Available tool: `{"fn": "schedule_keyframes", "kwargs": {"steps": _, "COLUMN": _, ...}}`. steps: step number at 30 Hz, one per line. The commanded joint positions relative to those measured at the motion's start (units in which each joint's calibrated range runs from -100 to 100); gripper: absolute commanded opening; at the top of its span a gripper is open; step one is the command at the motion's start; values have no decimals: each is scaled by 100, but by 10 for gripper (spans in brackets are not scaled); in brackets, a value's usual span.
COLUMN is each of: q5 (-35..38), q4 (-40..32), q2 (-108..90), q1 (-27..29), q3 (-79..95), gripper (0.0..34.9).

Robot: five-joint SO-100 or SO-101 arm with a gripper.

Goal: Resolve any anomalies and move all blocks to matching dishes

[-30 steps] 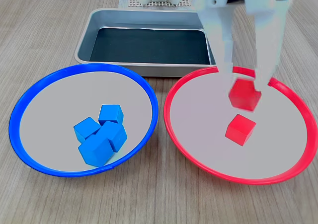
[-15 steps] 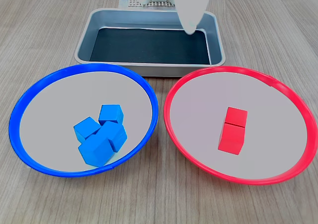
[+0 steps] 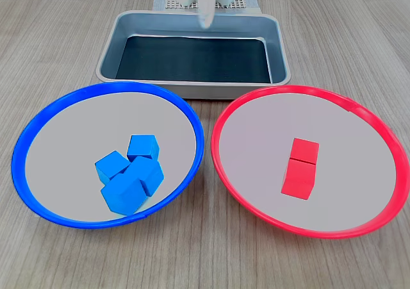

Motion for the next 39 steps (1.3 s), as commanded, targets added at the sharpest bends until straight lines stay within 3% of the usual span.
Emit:
{"fn": "schedule_keyframes", "kwargs": {"steps": 1, "q5": -20, "q4": 581, "q2": -784, "q1": 57, "q3": 218, "gripper": 0}}
{"fn": "schedule_keyframes", "kwargs": {"steps": 4, "q5": -107, "q4": 1093, "q2": -1040, "q1": 57, "q3": 218, "gripper": 0}}
{"fn": "schedule_keyframes", "kwargs": {"steps": 7, "q5": -181, "q4": 2199, "q2": -1858, "q1": 66, "q3": 218, "gripper": 0}}
{"fn": "schedule_keyframes", "kwargs": {"steps": 11, "q5": -254, "q4": 2670, "q2": -1875, "q1": 85, "q3": 218, "gripper": 0}}
{"fn": "schedule_keyframes", "kwargs": {"steps": 39, "q5": -259, "q4": 2719, "q2": -1875, "q1": 94, "q3": 218, "gripper": 3}}
